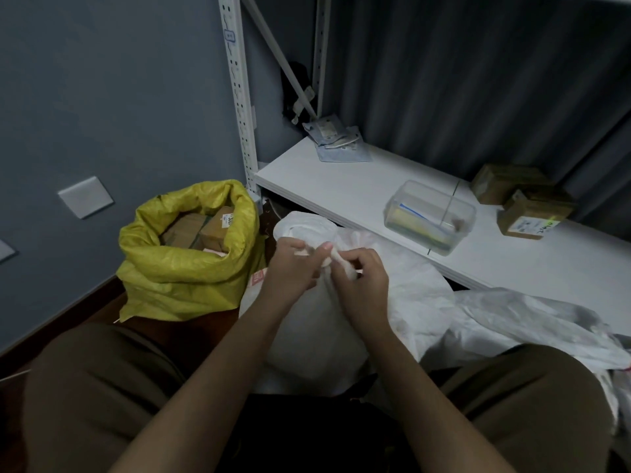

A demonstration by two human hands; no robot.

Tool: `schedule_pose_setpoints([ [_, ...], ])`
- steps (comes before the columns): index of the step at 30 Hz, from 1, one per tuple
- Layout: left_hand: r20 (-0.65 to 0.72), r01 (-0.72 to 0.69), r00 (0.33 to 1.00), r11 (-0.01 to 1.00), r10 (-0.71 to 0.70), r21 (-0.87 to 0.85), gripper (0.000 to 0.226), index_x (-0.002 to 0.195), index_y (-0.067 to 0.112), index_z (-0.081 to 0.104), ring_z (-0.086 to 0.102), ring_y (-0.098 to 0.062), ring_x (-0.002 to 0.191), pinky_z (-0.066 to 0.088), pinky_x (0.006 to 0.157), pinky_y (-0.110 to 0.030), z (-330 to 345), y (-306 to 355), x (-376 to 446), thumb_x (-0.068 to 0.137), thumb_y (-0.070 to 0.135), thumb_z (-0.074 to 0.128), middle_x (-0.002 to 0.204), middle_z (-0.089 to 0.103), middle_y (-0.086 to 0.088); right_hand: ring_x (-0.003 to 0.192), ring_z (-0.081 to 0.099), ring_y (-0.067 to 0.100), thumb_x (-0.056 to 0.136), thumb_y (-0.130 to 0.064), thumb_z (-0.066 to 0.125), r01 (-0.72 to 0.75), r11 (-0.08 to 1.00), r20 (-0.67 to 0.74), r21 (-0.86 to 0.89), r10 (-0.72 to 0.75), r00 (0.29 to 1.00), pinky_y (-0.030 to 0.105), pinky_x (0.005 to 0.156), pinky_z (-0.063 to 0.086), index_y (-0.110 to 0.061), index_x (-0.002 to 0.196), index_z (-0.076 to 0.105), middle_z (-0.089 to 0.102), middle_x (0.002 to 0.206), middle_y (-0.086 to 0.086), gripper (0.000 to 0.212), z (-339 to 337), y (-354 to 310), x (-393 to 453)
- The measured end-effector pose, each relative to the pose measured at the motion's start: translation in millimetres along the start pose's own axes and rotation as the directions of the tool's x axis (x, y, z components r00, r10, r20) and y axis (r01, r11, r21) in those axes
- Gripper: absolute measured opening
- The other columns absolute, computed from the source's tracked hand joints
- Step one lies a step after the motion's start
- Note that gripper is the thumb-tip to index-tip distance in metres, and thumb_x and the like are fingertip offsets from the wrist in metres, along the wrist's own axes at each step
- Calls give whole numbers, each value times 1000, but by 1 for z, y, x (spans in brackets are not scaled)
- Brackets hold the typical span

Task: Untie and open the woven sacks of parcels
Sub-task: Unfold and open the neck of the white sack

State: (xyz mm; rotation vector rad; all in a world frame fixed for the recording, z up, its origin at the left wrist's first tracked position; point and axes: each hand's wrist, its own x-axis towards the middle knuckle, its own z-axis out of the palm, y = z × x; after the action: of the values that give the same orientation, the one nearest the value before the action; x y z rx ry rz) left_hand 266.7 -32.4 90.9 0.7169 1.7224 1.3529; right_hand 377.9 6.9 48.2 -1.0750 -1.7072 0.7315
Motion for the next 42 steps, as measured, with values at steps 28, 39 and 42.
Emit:
schedule_pose_setpoints([
  [28,49,105,992,983,-113,149,49,109,7,55,62,-28,95,52,88,-42,-22,7,12,91,52,46,104,62,-14,66,51,2,81,-14,72,95,995,170,-15,-91,981,15,63,42,-14,82,64,56,72,-9,8,14,-25,-15],
  [39,243,-368,925,851,293,374,16,100,16,49,50,-13,88,39,74,-30,-44,-28,-3,89,16,61,94,53,3,146,7,24,75,2,52,771,577,855,-270,-224,468,38,114,17,-35,148,25,10,160,0,87,-17,-59,72],
  [42,344,-469,880,720,328,512,20,98,16,43,50,-15,80,33,63,-30,-48,-29,-10,90,17,61,90,53,-1,145,-16,27,82,-16,63,948,201,959,-247,188,210,43,118,0,-33,148,28,-10,160,-2,77,15,-65,84],
])
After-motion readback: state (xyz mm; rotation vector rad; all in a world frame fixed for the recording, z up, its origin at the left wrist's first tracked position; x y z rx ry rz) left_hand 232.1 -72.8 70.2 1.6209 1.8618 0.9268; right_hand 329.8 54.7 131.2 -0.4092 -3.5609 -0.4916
